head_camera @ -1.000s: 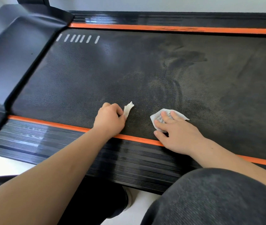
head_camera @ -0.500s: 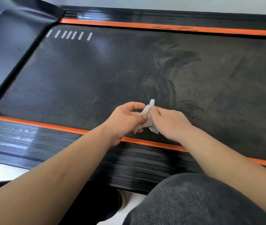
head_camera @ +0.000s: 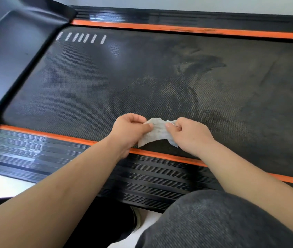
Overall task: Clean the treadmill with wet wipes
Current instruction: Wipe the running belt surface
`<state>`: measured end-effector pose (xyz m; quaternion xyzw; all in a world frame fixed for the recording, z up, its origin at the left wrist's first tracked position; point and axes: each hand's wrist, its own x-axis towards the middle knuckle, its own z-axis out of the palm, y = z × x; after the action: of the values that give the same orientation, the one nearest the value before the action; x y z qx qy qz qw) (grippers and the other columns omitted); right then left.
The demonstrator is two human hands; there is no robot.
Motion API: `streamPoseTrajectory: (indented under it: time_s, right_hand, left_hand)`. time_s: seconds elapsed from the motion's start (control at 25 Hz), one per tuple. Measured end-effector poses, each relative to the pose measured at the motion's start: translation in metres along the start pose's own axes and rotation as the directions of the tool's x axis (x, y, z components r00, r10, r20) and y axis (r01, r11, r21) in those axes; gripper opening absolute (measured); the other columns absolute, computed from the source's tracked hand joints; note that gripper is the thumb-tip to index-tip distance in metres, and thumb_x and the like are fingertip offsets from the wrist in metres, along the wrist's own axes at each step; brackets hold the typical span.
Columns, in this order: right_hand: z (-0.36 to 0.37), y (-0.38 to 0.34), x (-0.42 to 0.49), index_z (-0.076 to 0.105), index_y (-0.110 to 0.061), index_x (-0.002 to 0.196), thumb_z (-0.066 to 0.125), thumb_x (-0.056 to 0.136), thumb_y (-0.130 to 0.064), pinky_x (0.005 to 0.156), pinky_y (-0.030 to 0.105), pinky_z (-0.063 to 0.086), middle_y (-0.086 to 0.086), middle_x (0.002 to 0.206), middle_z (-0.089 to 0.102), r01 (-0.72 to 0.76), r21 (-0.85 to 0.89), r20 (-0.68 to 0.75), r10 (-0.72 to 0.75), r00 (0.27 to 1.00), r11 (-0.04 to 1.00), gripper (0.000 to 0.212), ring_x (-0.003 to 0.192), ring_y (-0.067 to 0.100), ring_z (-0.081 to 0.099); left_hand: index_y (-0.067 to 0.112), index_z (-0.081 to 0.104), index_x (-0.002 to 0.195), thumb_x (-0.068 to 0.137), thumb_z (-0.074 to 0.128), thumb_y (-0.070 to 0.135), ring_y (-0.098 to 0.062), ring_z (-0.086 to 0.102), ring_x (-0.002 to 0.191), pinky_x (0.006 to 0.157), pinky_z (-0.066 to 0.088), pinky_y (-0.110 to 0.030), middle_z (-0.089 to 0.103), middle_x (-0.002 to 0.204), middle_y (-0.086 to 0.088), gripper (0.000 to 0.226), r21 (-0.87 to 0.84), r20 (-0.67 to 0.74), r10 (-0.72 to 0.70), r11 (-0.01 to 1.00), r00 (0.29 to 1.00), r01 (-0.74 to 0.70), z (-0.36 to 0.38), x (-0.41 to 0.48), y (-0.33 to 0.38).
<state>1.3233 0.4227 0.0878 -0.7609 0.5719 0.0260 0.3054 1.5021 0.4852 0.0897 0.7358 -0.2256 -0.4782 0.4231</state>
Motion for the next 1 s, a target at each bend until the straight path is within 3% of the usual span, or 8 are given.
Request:
streamPoseTrajectory:
  time_s: [0.2, 0.28, 0.4, 0.48, 0.64, 0.76, 0.92, 1.0]
  right_hand:
    - [0.010, -0.006, -0.005, 0.048, -0.027, 0.079, 0.040, 0.089, -0.078, 0.073, 0.038, 0.045, -0.006, 0.093, 0.058, 0.016, -0.037, -0.041, -0.017, 0.999, 0.999, 0.053, 0.089, 0.020, 0.056]
    - [0.015, -0.004, -0.007, 0.050, -0.027, 0.084, 0.040, 0.088, -0.077, 0.077, 0.038, 0.048, -0.007, 0.097, 0.058, 0.033, -0.044, -0.066, -0.036, 0.997, 0.998, 0.051, 0.093, 0.019, 0.057]
    - [0.016, 0.005, -0.013, 0.051, -0.030, 0.101, 0.045, 0.089, -0.064, 0.081, 0.038, 0.049, -0.005, 0.111, 0.055, 0.076, -0.114, -0.049, -0.082, 0.995, 0.991, 0.037, 0.101, 0.021, 0.057]
    - [0.015, 0.007, -0.020, 0.051, -0.032, 0.120, 0.044, 0.092, -0.062, 0.086, 0.039, 0.047, -0.003, 0.130, 0.050, 0.129, -0.193, 0.001, -0.131, 0.991, 0.973, 0.042, 0.117, 0.022, 0.051]
    - [0.016, 0.008, -0.029, 0.026, -0.032, 0.160, 0.026, 0.098, -0.070, 0.124, 0.040, 0.014, -0.005, 0.170, 0.013, 0.212, -0.327, 0.114, -0.184, 0.976, 0.921, 0.072, 0.157, 0.027, 0.005]
    - [0.020, 0.013, -0.034, 0.008, -0.034, 0.163, 0.012, 0.091, -0.079, 0.126, 0.040, -0.002, -0.007, 0.172, -0.005, 0.205, -0.363, 0.137, -0.165, 0.977, 0.909, 0.085, 0.157, 0.024, -0.012]
    - [0.021, 0.006, -0.024, 0.003, -0.035, 0.163, 0.007, 0.091, -0.080, 0.127, 0.043, -0.005, -0.007, 0.171, -0.011, 0.202, -0.346, 0.159, -0.155, 0.975, 0.916, 0.085, 0.157, 0.022, -0.017]
    - [0.026, 0.006, -0.021, 0.000, -0.034, 0.163, 0.008, 0.093, -0.079, 0.127, 0.044, -0.008, -0.003, 0.171, -0.014, 0.204, -0.342, 0.144, -0.163, 0.976, 0.917, 0.084, 0.156, 0.024, -0.020]
  left_hand:
    - [0.018, 0.067, 0.118, 0.078, 0.085, 0.038, -0.017, 0.063, 0.096, 0.079, 0.052, -0.029, 0.063, 0.105, 0.002, 0.048, 0.434, -0.125, 0.149, 0.897, 0.981, -0.081, -0.034, 0.016, 0.001]
    - [0.017, 0.061, 0.131, 0.085, 0.073, 0.050, -0.028, 0.053, 0.119, 0.098, 0.047, -0.039, 0.055, 0.130, -0.004, 0.058, 0.747, -0.155, 0.304, 0.659, 0.940, -0.090, -0.043, 0.017, 0.000]
    - [0.016, 0.069, 0.112, 0.089, 0.063, 0.035, -0.034, 0.051, 0.110, 0.094, 0.048, -0.048, 0.057, 0.124, -0.005, 0.031, 0.879, 0.164, 0.728, 0.198, 0.666, -0.433, -0.031, 0.001, -0.008]
    - [0.015, 0.071, 0.107, 0.094, 0.051, 0.038, -0.031, 0.053, 0.108, 0.093, 0.049, -0.048, 0.060, 0.121, -0.004, 0.033, 0.778, 0.452, 0.664, 0.033, 0.595, -0.628, -0.023, -0.007, -0.026]
    - [0.024, 0.041, 0.154, 0.099, 0.008, 0.061, -0.030, 0.019, 0.153, 0.126, 0.013, -0.046, 0.026, 0.166, -0.008, 0.074, 0.806, 0.558, 0.315, 0.016, 0.768, -0.592, -0.021, -0.016, -0.048]
    - [0.034, 0.011, 0.162, 0.089, -0.008, 0.070, -0.025, -0.010, 0.157, 0.127, -0.003, -0.043, -0.006, 0.170, -0.007, 0.083, 0.854, 0.508, 0.198, 0.006, 0.838, -0.519, -0.027, -0.011, -0.042]
    - [0.027, 0.001, 0.161, 0.089, 0.000, 0.070, -0.029, -0.011, 0.156, 0.127, 0.000, -0.047, -0.010, 0.169, -0.015, 0.084, 0.961, 0.226, 0.169, 0.124, 0.959, -0.248, -0.052, 0.012, -0.033]
    - [0.022, 0.000, 0.162, 0.086, -0.006, 0.073, -0.033, -0.013, 0.155, 0.125, -0.006, -0.050, -0.009, 0.168, -0.018, 0.091, 0.973, 0.204, 0.158, 0.076, 0.966, -0.218, -0.042, 0.006, -0.038]
